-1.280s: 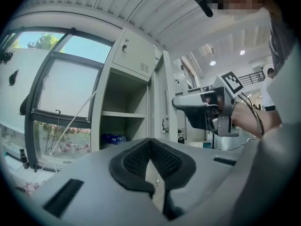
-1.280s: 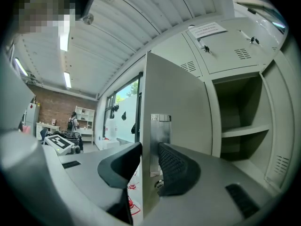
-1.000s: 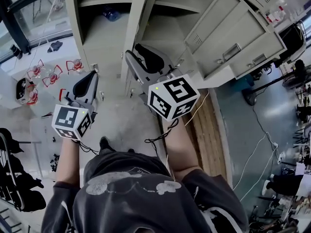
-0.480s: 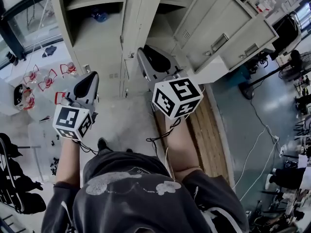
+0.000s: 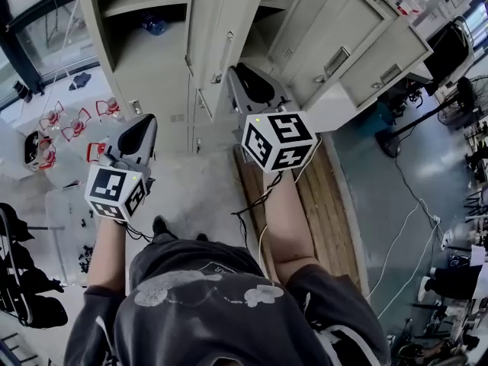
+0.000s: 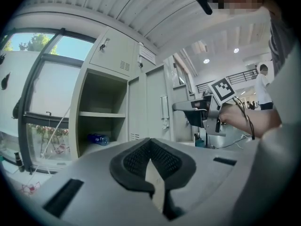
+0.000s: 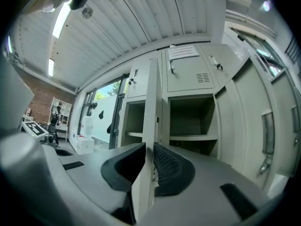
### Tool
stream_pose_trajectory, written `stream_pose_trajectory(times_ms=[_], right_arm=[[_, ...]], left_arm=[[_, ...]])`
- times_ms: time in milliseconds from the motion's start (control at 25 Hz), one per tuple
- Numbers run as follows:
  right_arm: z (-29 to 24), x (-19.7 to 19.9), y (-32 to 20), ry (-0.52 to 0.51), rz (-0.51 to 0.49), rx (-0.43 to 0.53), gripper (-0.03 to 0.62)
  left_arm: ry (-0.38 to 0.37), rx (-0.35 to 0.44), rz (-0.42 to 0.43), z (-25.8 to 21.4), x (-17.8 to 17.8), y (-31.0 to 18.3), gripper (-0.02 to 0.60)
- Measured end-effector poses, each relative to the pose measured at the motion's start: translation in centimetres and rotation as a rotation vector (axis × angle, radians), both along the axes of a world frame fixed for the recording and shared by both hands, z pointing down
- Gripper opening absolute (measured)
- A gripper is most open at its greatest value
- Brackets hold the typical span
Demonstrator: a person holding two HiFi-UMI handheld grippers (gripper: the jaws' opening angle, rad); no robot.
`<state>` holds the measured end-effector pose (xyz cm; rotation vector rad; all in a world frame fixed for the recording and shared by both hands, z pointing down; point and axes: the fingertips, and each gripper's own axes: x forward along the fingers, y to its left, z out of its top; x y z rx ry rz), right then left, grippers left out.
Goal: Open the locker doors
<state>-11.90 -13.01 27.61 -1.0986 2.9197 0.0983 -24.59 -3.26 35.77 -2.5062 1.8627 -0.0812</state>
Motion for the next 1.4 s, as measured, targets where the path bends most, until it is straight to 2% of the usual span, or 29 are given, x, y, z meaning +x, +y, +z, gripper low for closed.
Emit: stream_pose_trajectory(times_ms=[160,360,600,800,1000,1200,1400], right_arm=[[-0.1,1.7,0.2,-0.045,0.013,-0.006,0.1],[0.6,3.1,1.5,-0.089,0.016,-0.024,0.095],[0.6,3.7,4.1,-0.112,0.028,-0.006,0.038],[0.1,2.8,6.9,-0.097,0.053,0.026,0.029],[0.1,0.3,10.2,-0.082,0.061,0.037,0.028],[1.1,-1.7,13.0,-0.079,0.087,0.019,0.028],[1.8,-2.1,15.4,-0.079,0.123,0.0,0.028]], left_arm=[[-0.008,-0.011,-0.022,0.2,0.4,1.0,0.009],[-0.005,-0.025,-0.032,0.9,0.8,2.1,0.009],[0.003,-0.023,0.019,1.6,1.3,2.5,0.009],[0.017,-0.025,0.061,1.6,0.4,3.9,0.009],[0.034,-0.026,0.069,1.7,-2.4,6.4,0.009],[0.036,-0.038,0.081,2.5,-5.0,9.2,0.009],[0.035,-0.04,0.105,2.5,-6.0,11.3,0.009]])
